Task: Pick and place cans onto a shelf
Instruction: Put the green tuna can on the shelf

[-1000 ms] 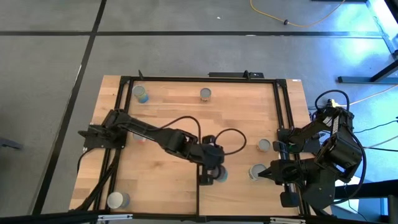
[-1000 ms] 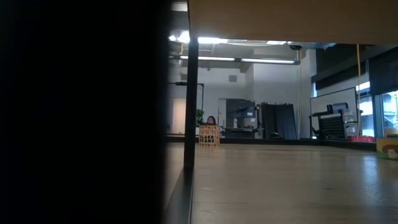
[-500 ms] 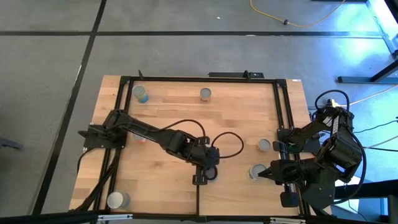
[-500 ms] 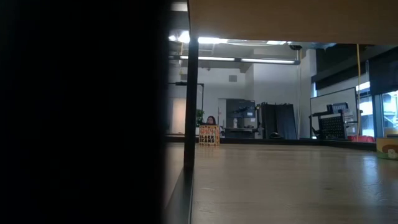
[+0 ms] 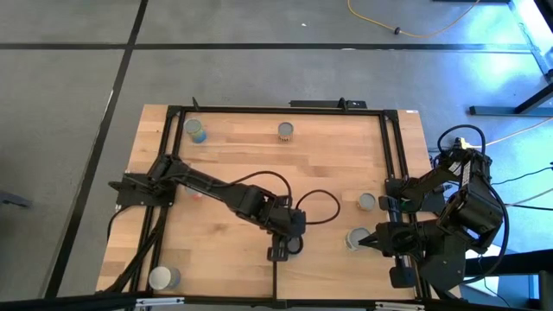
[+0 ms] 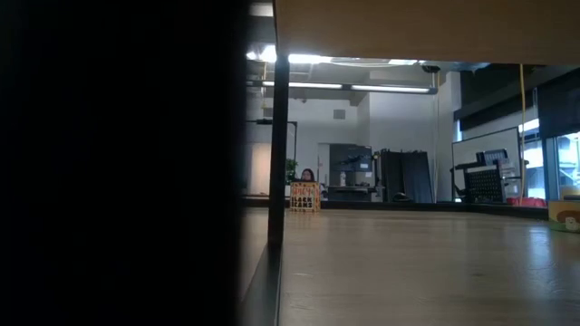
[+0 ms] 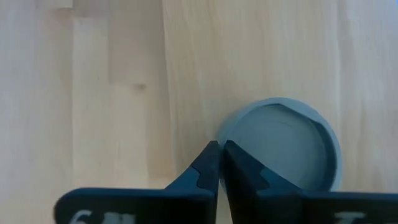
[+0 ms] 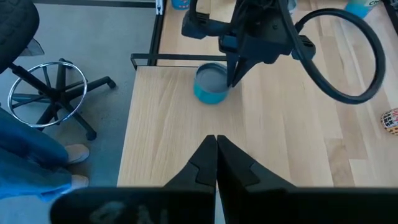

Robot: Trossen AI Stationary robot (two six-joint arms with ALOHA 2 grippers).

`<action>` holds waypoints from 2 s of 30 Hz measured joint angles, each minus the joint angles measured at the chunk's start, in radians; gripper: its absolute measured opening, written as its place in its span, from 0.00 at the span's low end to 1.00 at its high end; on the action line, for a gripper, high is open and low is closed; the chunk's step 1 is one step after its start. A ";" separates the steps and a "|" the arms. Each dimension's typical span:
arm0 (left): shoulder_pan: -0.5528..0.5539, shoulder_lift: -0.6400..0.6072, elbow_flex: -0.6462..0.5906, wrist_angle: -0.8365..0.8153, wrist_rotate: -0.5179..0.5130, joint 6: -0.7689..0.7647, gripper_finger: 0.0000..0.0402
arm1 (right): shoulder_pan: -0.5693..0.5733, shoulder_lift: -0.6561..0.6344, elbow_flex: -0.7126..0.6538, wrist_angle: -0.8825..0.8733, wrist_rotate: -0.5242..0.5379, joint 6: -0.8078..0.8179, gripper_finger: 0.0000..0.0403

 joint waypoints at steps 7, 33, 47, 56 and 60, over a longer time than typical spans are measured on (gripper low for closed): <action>0.000 0.000 0.000 0.039 -0.007 -0.026 0.11 | 0.000 0.000 0.000 0.000 0.000 -0.002 0.01; -0.076 -0.013 0.180 -0.173 0.000 0.017 0.00 | 0.000 0.000 0.000 0.001 -0.018 -0.008 0.01; -0.109 -0.010 0.103 -0.070 0.087 0.002 0.00 | 0.000 0.000 0.000 0.001 -0.019 -0.032 0.01; -0.067 -0.004 0.103 -0.065 0.017 0.002 0.00 | 0.000 0.000 0.000 0.002 -0.019 -0.032 0.01; -0.041 0.032 0.103 -0.068 0.022 0.002 0.00 | 0.000 0.000 0.000 0.003 -0.020 -0.032 0.01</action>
